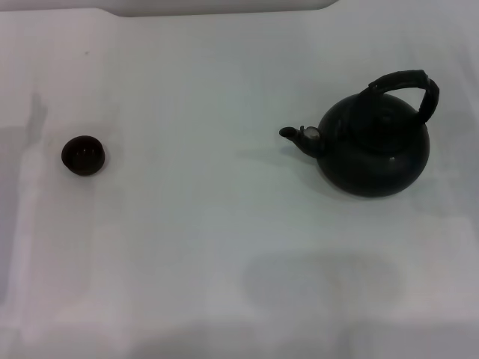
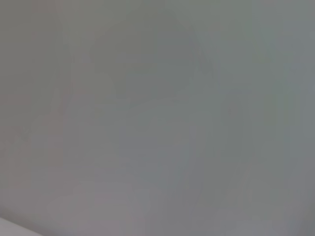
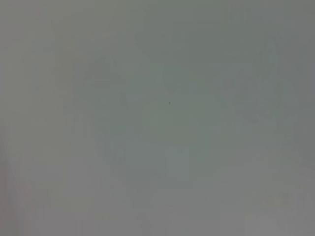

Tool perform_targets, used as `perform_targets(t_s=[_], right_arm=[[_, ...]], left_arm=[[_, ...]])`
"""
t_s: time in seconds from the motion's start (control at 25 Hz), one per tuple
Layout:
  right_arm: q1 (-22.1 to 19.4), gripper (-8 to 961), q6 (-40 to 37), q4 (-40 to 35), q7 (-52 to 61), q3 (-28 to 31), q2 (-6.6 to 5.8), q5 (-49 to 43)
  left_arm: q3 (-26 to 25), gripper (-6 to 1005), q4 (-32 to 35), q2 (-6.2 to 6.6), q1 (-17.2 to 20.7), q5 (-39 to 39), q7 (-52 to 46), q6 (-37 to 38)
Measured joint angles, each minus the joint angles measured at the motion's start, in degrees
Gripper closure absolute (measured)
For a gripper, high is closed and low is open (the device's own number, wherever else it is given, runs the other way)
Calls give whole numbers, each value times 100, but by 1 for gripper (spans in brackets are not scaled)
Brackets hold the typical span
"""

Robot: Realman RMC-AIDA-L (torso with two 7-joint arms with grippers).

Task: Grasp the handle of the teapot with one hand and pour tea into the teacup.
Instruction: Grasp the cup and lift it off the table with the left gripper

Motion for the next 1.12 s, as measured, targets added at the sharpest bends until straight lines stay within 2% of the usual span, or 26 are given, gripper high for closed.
perform_targets(t_s=[1.12], right_arm=[[3, 220, -69, -36, -2, 0, 0, 14]], left_arm=[[-9, 112, 0, 7, -37, 0, 25, 0]])
